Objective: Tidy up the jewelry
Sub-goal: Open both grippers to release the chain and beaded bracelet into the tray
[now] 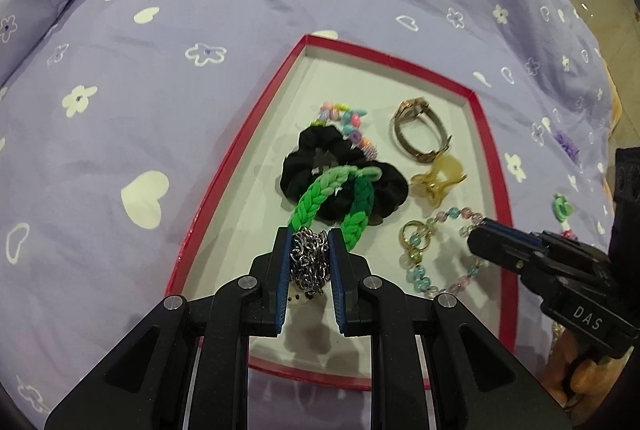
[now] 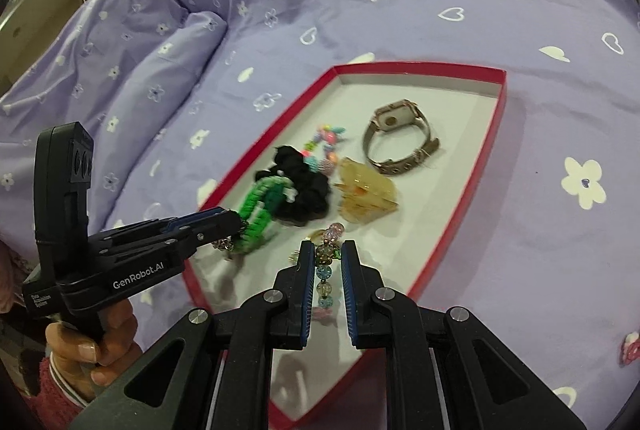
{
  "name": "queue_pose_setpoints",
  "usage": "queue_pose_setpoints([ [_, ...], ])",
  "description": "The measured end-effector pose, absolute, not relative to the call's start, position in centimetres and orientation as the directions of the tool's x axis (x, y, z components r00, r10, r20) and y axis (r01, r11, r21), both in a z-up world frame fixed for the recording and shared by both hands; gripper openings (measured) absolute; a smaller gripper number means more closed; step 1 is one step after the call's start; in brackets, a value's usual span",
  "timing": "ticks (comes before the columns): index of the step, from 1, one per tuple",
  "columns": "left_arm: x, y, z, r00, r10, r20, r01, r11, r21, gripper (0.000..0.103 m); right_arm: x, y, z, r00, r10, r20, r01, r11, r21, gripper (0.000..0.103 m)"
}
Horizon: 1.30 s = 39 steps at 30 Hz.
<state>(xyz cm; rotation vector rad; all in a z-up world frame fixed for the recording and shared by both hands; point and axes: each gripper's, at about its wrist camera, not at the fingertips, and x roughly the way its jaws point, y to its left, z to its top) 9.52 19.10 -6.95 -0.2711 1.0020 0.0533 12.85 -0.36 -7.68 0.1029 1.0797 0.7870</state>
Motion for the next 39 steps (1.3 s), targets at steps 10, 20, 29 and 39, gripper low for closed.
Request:
queue_pose_setpoints([
  [10,9.7,18.9,-7.3,0.532,-0.07,-0.844,-0.171,0.967,-0.188,0.016,13.0,0.6,-7.9,0.239,0.556,-0.796,-0.569,0.744,0.349,0.015],
  [20,9.6,18.8,-7.2,0.53,-0.069,-0.845,-0.171,0.968,-0.186,0.019,13.0,0.8,-7.8,0.228,0.55,-0.803,-0.576,0.742,0.344,0.018],
  [29,8.8,18.6,-5.6,0.549,-0.063,-0.834,-0.173,0.967,-0.187,0.033,12.4,0.5,-7.1,0.227,0.577,-0.785,-0.572,0.731,0.372,0.031],
  [39,7.3,16.9,-2.4,0.6,-0.073,-0.797,-0.145,0.969,-0.198,0.042,10.9,-4.2,-3.3,0.318,0.613,-0.723,-0.536,0.745,0.397,0.033],
])
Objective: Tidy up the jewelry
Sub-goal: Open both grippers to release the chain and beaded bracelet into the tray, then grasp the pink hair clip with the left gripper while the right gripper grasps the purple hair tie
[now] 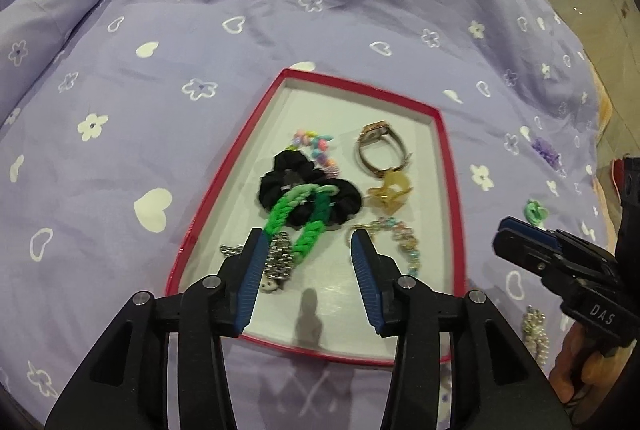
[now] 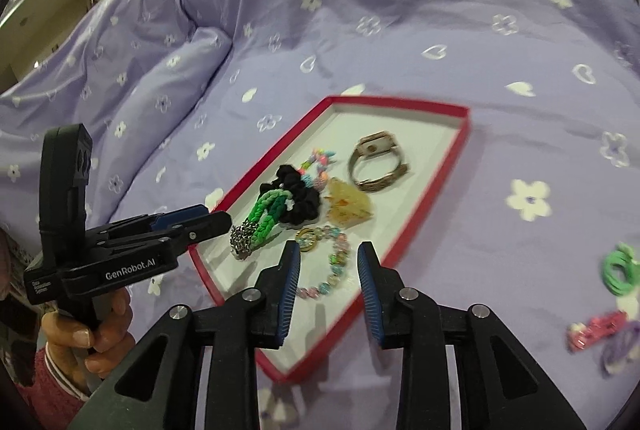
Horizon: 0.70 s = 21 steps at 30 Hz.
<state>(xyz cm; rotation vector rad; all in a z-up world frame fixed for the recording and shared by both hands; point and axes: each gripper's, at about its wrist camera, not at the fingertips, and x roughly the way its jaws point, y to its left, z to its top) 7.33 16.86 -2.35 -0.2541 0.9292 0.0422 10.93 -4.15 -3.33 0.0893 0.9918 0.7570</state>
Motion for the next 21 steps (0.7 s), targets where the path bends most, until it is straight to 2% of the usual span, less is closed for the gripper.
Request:
queue_pose_setpoints([
  [21,7.1,8.5,-1.0,0.586,-0.167,-0.793,0.011,0.98,-0.199,0.049,8.7,-22.4,-3.3,0.499,0.447,-0.743,-0.243,0.895,0.375,0.041],
])
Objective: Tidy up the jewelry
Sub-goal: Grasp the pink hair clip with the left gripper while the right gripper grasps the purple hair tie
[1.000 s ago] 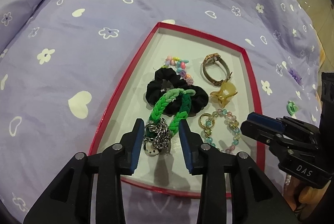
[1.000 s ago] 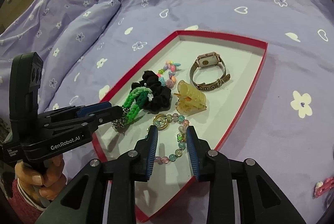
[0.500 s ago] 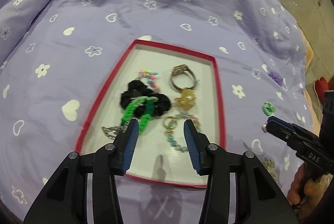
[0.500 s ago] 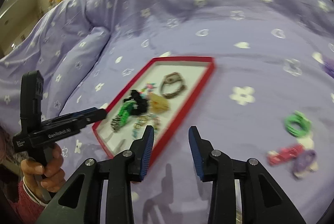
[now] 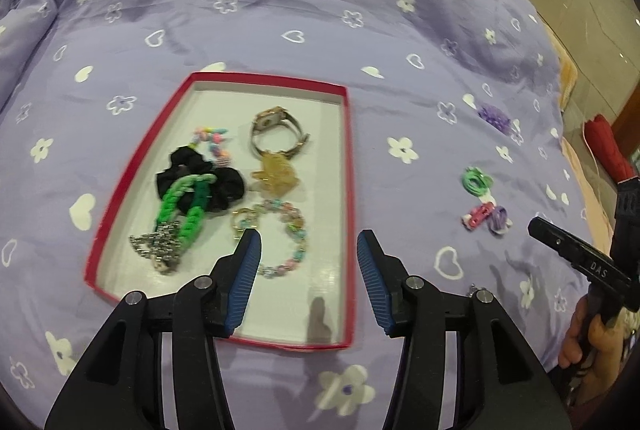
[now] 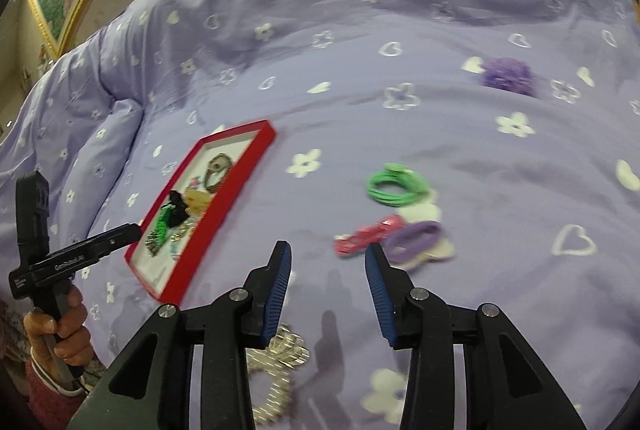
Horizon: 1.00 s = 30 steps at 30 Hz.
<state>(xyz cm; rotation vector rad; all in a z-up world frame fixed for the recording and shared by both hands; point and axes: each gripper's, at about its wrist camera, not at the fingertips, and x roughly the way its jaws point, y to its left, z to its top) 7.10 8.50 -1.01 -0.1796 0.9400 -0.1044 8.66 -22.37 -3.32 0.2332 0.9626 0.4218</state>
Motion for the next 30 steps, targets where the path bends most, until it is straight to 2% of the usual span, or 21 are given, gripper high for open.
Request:
queue_pose_setpoints([
  [15,7.6,2.5,-1.8,0.532,-0.215,-0.819,0.135,0.976,-0.169,0.049,8.3,-26.1,-4.6,0.5,0.415,-0.76,-0.184,0.909,0.375,0.044],
  [19,8.1,1.2,-2.1,0.52,-0.222,-0.825,0.162,0.974,-0.159,0.049,8.9,-26.2,-4.9,0.499,0.412,-0.762,-0.187,0.91,0.37,0.048],
  [30,9.5,-1.8,-3.0,0.49,-0.23,-0.841,0.213,0.967,-0.141,0.049,11.4,-26.2,-6.7,0.471,0.413,-0.779,-0.186,0.91,0.37,0.048],
])
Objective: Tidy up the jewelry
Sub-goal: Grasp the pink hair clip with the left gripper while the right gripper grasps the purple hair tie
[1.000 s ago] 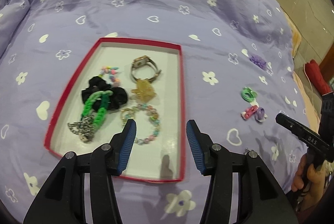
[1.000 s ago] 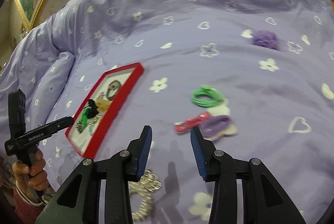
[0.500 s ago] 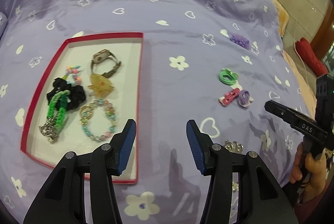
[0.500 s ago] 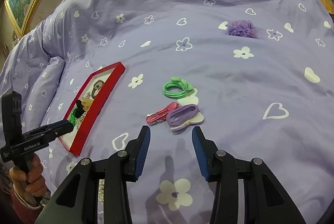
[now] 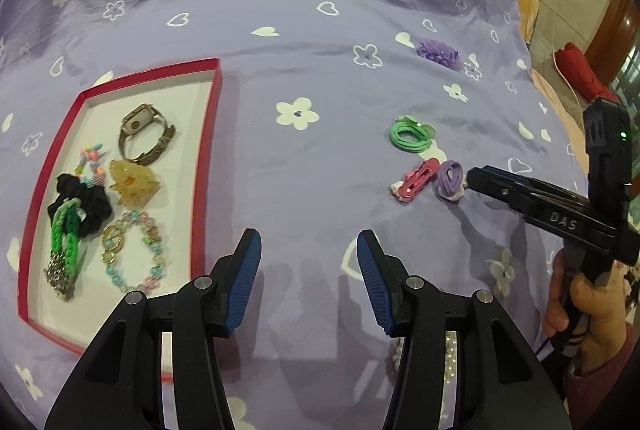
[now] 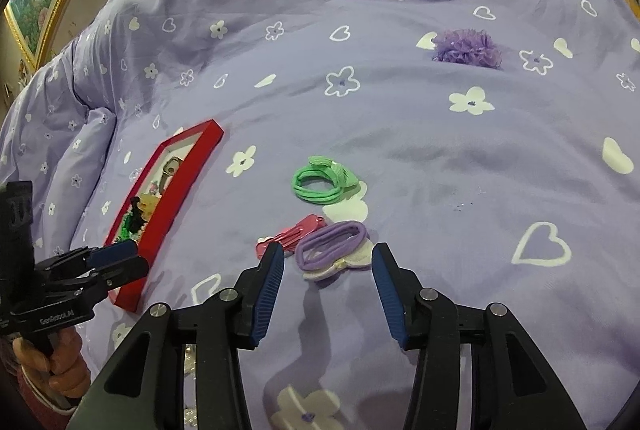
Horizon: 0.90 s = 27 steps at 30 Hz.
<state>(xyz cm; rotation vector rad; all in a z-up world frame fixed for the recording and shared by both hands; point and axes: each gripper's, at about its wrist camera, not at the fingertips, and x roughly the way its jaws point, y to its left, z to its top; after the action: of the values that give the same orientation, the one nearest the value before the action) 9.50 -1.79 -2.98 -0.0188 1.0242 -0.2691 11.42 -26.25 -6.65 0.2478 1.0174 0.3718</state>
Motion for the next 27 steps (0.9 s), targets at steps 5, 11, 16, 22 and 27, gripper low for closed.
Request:
queue_pose_setpoints([
  [5,10.1,-3.1,-3.5,0.475,-0.241,-0.846,0.241,0.961,-0.139,0.049,12.5,-25.9,-8.0,0.453,0.401,-0.796,-0.184,0.916,0.356,0.047],
  [11,11.3,-5.7,-4.1,0.458,-0.26,-0.85,0.301,0.945,-0.127,0.049,13.0,-25.5,-8.6,0.452,0.396,-0.799,-0.199,0.918,0.343,0.0],
  [16,12.7,-8.2,-5.2,0.434,-0.274,-0.858,0.356,0.927,-0.116,0.05,12.4,-26.9,-7.8,0.48,0.393,-0.784,-0.185,0.919,0.348,0.0],
  [22,13.9,-10.6,-6.6,0.413,-0.272,-0.869,0.422,0.903,-0.082,0.05,12.5,-28.5,-8.0,0.467,0.428,-0.774,-0.139,0.9,0.413,0.009],
  [27,14.3,-11.7,-7.8,0.418,-0.25,-0.873,0.441,0.896,-0.045,0.049,11.9,-29.5,-7.8,0.479,0.427,-0.767,-0.114,0.897,0.428,0.014],
])
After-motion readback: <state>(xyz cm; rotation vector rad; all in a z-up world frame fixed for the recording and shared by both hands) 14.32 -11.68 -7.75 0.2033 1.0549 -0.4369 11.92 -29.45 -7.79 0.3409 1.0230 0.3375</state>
